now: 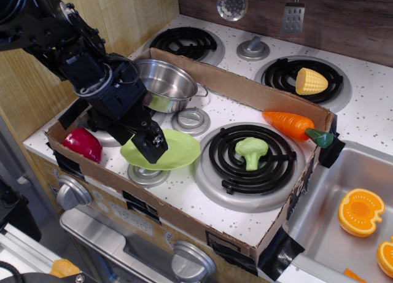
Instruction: Put carrot on plate
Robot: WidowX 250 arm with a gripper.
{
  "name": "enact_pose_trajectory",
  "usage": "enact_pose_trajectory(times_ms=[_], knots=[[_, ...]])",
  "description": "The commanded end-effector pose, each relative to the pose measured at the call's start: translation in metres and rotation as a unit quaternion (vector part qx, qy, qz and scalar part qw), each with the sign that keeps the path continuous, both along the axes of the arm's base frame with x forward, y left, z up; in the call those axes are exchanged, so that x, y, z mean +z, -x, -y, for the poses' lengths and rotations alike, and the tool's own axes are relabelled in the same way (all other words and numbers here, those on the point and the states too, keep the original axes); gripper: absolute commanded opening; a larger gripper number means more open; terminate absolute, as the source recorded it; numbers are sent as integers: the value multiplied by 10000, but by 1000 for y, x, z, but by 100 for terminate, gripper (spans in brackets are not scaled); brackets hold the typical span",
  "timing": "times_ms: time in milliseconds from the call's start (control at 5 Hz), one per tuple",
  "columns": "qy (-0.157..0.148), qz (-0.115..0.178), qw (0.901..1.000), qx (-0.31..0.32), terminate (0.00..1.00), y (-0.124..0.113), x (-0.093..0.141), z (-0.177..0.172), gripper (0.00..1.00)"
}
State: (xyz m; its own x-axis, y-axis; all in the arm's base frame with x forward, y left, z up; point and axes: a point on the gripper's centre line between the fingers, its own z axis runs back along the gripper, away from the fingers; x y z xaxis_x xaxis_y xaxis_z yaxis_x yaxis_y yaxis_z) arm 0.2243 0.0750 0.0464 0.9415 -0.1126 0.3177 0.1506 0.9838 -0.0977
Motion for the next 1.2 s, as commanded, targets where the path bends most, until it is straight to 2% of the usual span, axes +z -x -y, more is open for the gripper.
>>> enact_pose_trajectory(times_ms=[0, 200, 400, 600, 800, 1000], knots=[[0, 0, 10000, 0, 0, 0, 0, 0, 100], [-335, 27, 9992, 202, 0, -32, 40, 16, 100], [-419, -159, 9976, 533, 0, -65, 61, 37, 100], [-432, -130, 9939, 1003, 0, -94, 62, 62, 100], [-175, -105, 9745, 2233, 0, -114, 49, 88, 100], [275, -410, 9443, 3253, 0, -126, 32, 98, 100]])
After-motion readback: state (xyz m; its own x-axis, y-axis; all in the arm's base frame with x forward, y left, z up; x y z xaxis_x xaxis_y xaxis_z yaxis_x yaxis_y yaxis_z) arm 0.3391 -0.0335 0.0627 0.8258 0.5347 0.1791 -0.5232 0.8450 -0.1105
